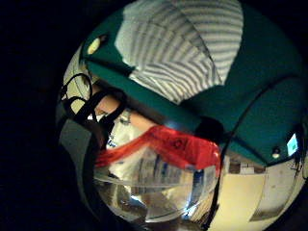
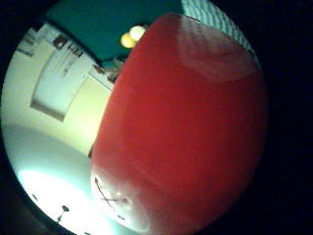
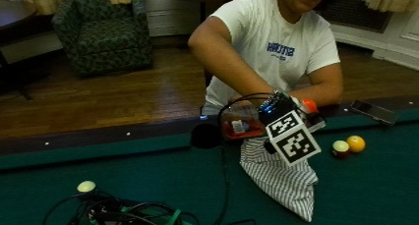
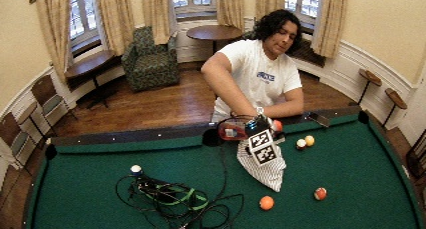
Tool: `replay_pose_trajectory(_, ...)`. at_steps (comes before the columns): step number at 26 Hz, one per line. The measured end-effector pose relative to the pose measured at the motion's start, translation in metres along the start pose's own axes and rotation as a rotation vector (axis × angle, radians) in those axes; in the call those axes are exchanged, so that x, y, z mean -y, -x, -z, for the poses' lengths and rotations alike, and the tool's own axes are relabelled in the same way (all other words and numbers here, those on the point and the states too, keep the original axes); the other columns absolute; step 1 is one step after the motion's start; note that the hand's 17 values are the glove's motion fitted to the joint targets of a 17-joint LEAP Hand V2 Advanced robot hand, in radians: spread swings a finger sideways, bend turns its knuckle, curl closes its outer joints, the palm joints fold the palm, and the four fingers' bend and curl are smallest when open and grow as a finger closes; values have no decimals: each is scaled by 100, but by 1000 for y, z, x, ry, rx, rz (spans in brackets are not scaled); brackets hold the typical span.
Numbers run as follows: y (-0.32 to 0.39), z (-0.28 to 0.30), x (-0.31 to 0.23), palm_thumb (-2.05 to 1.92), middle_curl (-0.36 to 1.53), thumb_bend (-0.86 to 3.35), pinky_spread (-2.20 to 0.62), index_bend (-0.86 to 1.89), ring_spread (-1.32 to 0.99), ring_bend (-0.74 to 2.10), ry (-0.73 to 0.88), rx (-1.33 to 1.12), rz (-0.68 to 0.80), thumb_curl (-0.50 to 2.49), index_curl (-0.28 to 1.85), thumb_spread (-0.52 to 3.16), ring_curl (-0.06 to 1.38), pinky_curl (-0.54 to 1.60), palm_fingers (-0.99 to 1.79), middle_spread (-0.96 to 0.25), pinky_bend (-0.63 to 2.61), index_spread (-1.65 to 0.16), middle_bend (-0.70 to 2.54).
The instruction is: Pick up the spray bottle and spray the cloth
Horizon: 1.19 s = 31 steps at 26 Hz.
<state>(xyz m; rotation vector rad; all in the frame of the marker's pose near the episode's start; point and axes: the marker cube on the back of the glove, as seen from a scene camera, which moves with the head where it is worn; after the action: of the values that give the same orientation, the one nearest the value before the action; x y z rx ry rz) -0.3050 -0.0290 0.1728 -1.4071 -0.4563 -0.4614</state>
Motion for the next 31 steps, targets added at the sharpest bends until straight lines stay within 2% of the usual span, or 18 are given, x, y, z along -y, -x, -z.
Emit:
replay_pose_trajectory(13, 104, 30, -45, 95, 60, -3, -29, 28, -22, 75, -288, 18, 641, 84, 64, 47, 49, 43, 134, -22, 53, -26, 56)
replay_pose_trajectory(19, 131, 36, -40, 95, 60, -3, -29, 28, -22, 75, -399, 102, 915, 84, 65, 48, 49, 43, 134, -21, 53, -26, 56)
replay_pose_trajectory(23, 144, 34, -14, 94, 60, -3, -29, 28, -21, 75, -466, 129, 980, 84, 65, 48, 50, 43, 134, -21, 52, -26, 56)
replay_pose_trajectory(31, 139, 24, 61, 94, 60, -3, -29, 28, -21, 75, -528, 160, 998, 85, 65, 47, 50, 43, 135, -21, 52, -26, 56)
